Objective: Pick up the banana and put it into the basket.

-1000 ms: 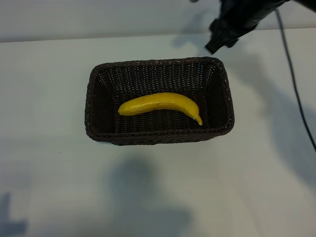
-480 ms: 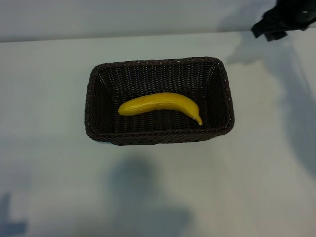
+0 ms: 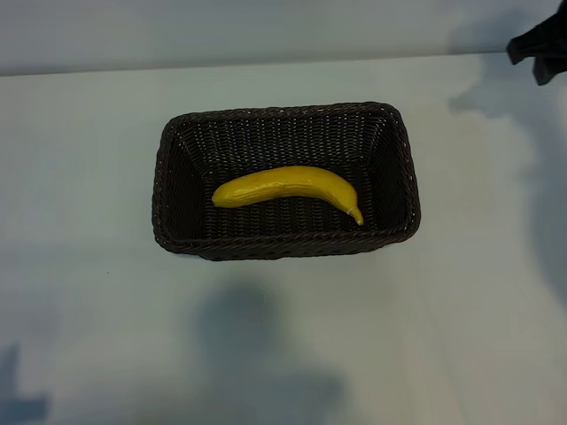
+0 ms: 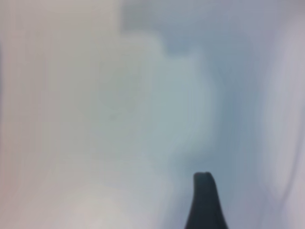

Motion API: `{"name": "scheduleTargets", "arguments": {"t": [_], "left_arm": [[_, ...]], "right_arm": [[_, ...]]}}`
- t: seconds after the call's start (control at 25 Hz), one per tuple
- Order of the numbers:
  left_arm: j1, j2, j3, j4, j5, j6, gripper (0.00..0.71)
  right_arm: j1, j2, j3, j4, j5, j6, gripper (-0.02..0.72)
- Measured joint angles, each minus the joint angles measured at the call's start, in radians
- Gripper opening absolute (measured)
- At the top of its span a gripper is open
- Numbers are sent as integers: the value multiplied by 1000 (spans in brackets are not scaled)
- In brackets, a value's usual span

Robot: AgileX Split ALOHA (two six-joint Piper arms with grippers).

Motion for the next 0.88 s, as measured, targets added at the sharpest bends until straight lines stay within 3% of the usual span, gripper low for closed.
{"name": "scheduleTargets", "arguments": {"t": [0.48, 0.88], "left_arm": [[0, 0, 0, 0, 0, 0, 529], [0, 0, 0, 0, 0, 0, 529]], "right_arm": [[-150, 0, 0, 1, 54, 35, 499], [-166, -71, 26, 6, 110, 27, 499]]}}
